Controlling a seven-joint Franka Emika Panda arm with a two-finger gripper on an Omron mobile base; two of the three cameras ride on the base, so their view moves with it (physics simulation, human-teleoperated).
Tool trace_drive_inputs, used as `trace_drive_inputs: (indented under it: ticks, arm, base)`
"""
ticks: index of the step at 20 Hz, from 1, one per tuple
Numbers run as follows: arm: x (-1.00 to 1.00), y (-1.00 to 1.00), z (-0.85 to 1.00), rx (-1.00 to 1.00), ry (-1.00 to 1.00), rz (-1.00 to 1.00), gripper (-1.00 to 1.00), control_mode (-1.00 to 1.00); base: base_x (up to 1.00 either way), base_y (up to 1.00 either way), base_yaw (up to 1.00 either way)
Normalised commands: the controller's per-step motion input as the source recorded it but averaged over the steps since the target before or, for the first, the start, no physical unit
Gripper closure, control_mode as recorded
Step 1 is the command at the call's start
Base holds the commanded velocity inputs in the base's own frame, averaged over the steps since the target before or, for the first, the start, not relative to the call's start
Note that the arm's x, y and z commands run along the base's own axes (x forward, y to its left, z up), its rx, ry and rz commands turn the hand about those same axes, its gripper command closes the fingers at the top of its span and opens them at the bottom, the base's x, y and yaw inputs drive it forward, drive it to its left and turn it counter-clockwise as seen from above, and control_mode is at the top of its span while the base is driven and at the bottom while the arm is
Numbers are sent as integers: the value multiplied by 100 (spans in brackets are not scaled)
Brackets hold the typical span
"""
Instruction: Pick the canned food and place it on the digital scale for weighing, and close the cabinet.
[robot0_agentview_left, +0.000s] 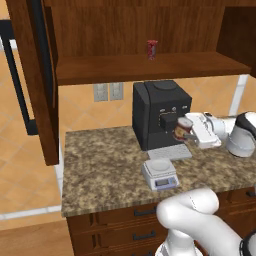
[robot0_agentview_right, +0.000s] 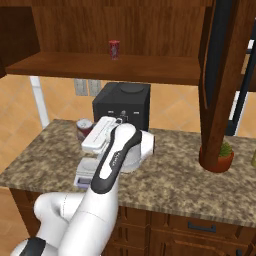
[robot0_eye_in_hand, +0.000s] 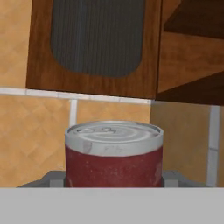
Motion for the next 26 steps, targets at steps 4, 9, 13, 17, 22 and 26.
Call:
trace_drive_inputs:
  ticks: [4,9,13,17,22,26]
  arm:
    - [-1,-2,-43,-2,0,0,100,-100]
    - [0,0,-65,-8,0,0,100,-100]
    - [9,0,-65,-8,0,0,100,-100]
    - [24,0,-49,-5,0,-2,100,-100]
    - [40,0,-36,0,0,-1,100,-100]
    - [48,0,-58,-2,0,0,100,-100]
  base:
    - [0,0,0]
    - [0,0,0]
    - [0,0,0]
    - [0,0,0]
    - [0,0,0]
    - [0,0,0]
